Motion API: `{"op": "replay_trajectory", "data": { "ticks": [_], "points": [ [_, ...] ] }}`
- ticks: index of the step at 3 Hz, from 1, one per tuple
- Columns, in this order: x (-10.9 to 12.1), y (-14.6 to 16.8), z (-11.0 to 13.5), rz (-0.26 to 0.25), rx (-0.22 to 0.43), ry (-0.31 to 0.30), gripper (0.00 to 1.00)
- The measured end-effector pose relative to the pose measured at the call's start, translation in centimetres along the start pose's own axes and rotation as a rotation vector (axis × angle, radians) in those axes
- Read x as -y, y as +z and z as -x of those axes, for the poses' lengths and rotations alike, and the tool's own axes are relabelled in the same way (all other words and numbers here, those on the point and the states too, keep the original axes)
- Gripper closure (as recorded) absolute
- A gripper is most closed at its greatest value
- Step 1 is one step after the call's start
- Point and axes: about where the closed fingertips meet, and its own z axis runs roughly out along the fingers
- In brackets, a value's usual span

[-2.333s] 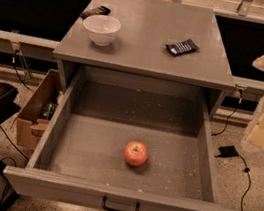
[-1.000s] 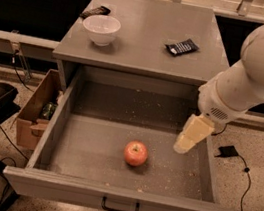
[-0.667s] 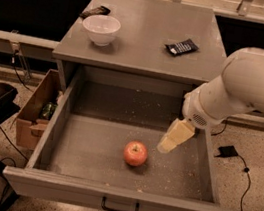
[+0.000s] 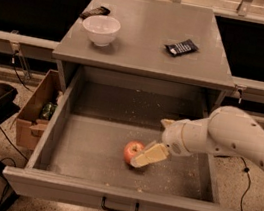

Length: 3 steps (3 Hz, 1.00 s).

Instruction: Pick apple from top drawer and place on counter

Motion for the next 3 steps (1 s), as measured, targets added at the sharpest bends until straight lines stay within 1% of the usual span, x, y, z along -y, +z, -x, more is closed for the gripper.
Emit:
{"op": "replay_trajectory", "data": {
  "ticks": [1, 2, 3],
  "points": [
    [-0.6, 3.3, -0.2, 0.015, 0.131, 0.019, 0.00],
    [-0.5, 5.9, -1.0, 0.007, 0.195, 0.003, 0.00],
    [0.3, 6.6, -2.7, -0.009, 0.178, -0.026, 0.00]
  ]
}}
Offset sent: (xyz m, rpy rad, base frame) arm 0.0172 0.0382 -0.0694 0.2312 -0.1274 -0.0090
